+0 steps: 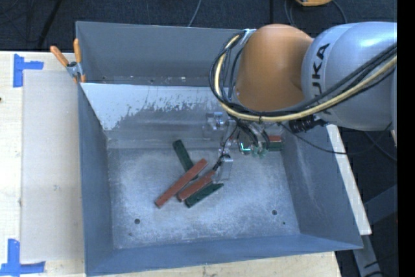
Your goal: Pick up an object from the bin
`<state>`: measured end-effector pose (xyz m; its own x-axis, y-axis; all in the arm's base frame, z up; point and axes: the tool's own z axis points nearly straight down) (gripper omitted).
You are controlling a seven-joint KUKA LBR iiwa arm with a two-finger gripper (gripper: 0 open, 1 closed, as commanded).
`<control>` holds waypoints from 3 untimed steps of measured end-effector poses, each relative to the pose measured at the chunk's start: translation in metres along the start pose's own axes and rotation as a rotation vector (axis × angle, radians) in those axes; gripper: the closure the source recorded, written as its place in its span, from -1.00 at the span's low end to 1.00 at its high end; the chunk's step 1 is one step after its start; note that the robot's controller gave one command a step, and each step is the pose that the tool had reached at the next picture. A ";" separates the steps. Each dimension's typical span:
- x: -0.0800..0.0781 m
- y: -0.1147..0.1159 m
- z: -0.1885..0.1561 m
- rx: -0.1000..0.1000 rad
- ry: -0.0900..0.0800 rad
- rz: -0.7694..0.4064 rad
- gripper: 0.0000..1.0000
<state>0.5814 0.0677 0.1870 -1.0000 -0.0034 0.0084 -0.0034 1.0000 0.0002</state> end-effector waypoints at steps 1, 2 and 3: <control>0.023 0.029 0.120 0.001 -0.001 -0.366 -1.00; 0.019 0.012 0.086 0.002 -0.011 -0.388 -1.00; 0.027 0.016 0.073 0.001 -0.009 -0.362 -1.00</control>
Offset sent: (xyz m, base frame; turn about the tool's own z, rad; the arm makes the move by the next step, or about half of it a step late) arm -0.0223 0.0287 -0.1170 -0.3677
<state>0.5535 0.0841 0.1140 -0.9340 -0.3572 -0.0010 -0.3572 0.9340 0.0008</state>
